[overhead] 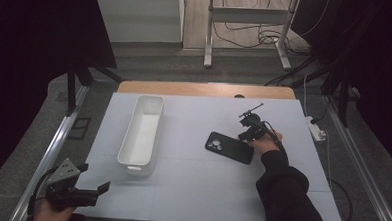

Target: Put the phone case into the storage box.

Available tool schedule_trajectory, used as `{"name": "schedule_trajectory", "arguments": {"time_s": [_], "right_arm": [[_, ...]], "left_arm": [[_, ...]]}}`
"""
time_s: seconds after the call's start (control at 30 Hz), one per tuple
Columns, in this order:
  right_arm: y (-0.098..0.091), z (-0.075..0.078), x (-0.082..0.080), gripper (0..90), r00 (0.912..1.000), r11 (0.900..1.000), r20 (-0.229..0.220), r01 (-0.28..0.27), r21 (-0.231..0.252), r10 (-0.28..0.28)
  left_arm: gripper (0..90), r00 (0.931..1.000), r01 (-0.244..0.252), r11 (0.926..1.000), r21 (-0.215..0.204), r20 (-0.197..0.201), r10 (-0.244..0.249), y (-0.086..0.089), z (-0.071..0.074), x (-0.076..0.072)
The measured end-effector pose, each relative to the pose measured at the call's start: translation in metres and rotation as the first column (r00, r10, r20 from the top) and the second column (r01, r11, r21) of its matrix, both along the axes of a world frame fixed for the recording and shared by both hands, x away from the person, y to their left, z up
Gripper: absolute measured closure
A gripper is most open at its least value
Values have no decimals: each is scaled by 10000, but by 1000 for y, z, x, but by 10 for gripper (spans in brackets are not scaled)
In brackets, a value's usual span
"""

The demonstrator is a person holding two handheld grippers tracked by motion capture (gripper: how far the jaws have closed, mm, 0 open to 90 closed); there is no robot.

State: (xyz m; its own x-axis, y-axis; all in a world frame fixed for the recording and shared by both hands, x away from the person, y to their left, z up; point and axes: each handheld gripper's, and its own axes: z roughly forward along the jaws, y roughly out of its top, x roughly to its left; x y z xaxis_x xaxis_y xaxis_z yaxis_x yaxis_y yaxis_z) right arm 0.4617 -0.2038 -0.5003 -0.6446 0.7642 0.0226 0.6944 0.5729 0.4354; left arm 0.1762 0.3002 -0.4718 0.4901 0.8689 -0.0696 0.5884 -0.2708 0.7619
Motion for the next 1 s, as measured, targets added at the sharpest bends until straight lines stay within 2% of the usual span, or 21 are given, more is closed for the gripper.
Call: {"name": "schedule_trajectory", "arguments": {"time_s": [0.13,0.63,1.0], "right_arm": [[-3,1,-8,891,10000,9999,-29,-65,-78,65],[-19,0,-43,891,9998,9996,-165,-88,256,92],[-18,0,-67,886,9994,9993,-174,-298,244,302]], "left_arm": [[27,10000,15,10000,19,14,-15,0,0,0],[26,10000,40,10000,28,69,-40,0,0,0],[26,10000,77,9999,74,54,-77,-1,0,0]]}}
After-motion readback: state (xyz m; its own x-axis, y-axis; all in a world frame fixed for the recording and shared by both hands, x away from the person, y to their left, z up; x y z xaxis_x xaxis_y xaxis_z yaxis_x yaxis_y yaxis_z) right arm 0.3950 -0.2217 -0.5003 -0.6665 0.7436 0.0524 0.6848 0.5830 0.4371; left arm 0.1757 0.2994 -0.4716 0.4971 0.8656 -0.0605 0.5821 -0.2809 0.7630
